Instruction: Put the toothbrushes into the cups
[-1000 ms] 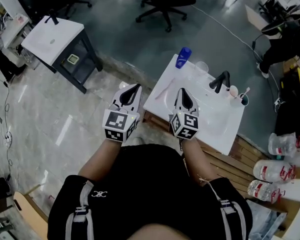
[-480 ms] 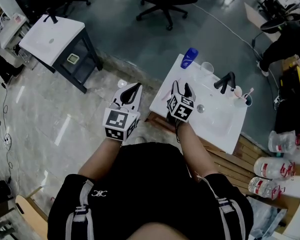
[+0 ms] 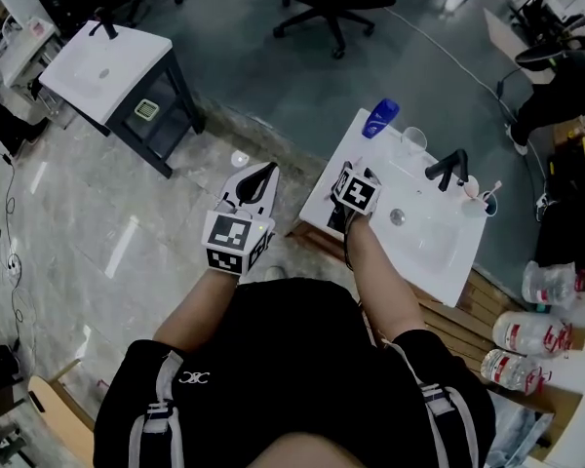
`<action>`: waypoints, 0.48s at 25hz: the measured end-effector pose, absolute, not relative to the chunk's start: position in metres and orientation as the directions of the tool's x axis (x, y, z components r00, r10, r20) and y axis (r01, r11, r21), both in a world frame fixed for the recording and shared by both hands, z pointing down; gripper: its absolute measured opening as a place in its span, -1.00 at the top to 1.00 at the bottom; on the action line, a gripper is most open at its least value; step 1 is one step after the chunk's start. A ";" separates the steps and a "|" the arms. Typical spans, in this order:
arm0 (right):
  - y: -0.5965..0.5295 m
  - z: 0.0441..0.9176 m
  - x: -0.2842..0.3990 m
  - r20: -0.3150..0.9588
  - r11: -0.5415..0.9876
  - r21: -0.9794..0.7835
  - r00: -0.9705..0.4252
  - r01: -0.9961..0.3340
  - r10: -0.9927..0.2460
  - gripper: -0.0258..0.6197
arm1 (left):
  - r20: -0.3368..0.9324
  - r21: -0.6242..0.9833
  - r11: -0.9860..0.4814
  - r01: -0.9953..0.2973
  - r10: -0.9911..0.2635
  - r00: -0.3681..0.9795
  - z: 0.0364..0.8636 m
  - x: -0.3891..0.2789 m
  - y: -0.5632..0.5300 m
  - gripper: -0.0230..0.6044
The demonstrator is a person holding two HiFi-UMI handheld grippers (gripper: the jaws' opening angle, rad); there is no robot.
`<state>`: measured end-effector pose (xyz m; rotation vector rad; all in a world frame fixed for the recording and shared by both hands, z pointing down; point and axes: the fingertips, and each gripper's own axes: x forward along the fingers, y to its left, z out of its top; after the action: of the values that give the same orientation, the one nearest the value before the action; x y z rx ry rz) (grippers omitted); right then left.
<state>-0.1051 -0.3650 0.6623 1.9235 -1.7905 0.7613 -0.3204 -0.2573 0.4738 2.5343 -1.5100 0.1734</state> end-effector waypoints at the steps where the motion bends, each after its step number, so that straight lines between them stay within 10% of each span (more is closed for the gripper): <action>1: -0.367 0.668 -0.105 0.648 -0.103 -0.066 0.035 -0.993 -0.761 0.26 | 0.196 0.101 -0.464 -0.880 -0.858 0.474 0.474 -0.323 -0.259 0.88; 12: -0.379 0.705 -0.089 0.748 -0.143 0.079 0.154 -0.987 -0.646 0.32 | 0.195 0.113 -0.458 -0.882 -0.860 0.472 0.473 -0.334 -0.275 0.88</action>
<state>-0.0887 -0.3794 0.7052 1.8598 -1.5519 0.7640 -0.3336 -0.2746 0.4730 2.5195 -1.5110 0.1623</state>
